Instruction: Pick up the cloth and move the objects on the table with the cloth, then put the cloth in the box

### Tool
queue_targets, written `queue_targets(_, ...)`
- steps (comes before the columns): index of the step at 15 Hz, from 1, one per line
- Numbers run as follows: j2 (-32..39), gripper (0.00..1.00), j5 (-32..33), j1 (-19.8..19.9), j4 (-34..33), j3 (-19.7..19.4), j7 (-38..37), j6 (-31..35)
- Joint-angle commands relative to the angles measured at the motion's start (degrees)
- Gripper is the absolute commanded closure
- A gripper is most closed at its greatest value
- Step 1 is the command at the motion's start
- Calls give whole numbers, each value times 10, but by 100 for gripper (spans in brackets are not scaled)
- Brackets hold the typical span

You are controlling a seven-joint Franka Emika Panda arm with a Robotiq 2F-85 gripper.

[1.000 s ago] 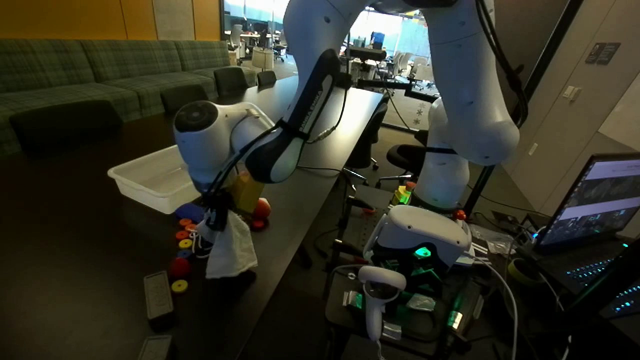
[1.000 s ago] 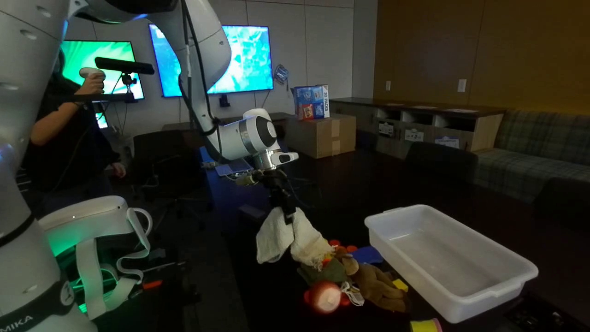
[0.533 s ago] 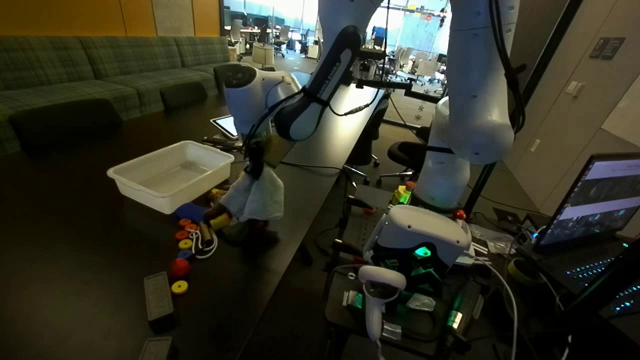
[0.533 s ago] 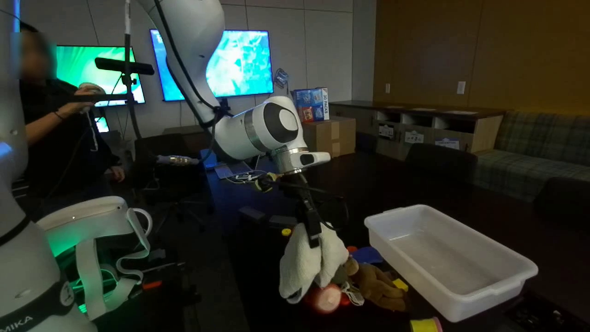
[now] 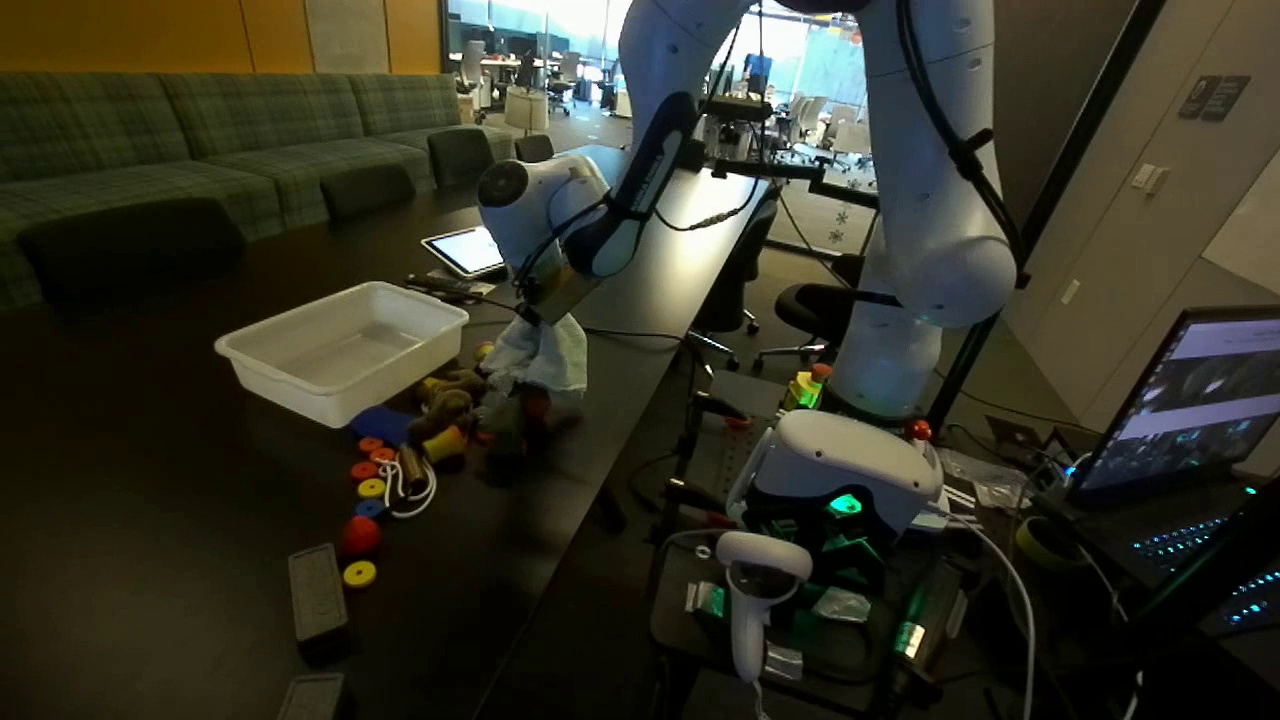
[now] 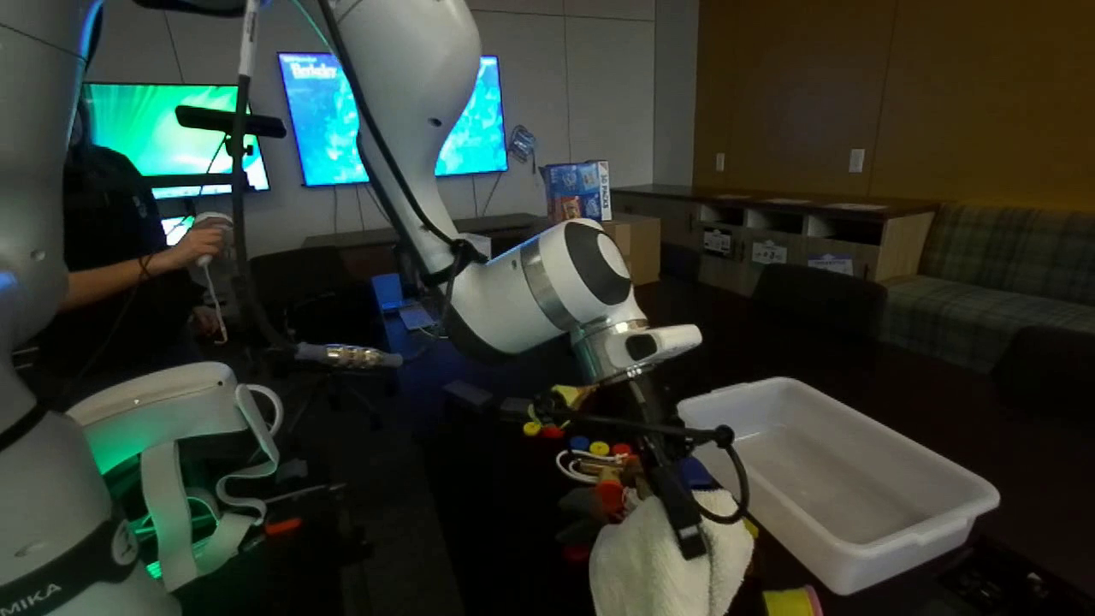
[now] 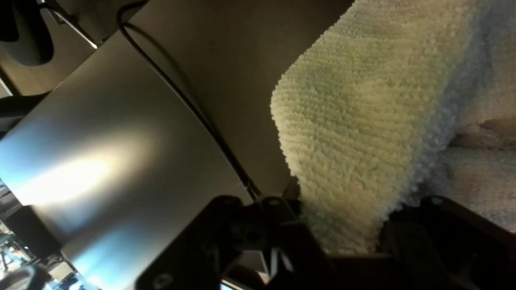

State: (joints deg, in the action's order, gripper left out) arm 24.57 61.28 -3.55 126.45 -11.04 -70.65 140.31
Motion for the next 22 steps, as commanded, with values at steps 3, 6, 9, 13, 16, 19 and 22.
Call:
queue_targets(3, 166, 84, 21, 28, -184, -6, -56, -28)
queue_targets(6, 240, 84, 0, 43, -277, -5, -51, -45)
queue_targets(9, 308, 84, -20, 56, -356, -4, -34, -56)
queue_targets(13, 377, 84, -55, 66, -425, -2, -19, -59)
queue_targets(16, 399, 84, -77, 65, -438, 0, -7, -38)
queue_targets(19, 395, 84, -92, 59, -426, 7, 13, -14)
queue_targets(22, 375, 85, -96, 46, -395, 14, 25, 6)
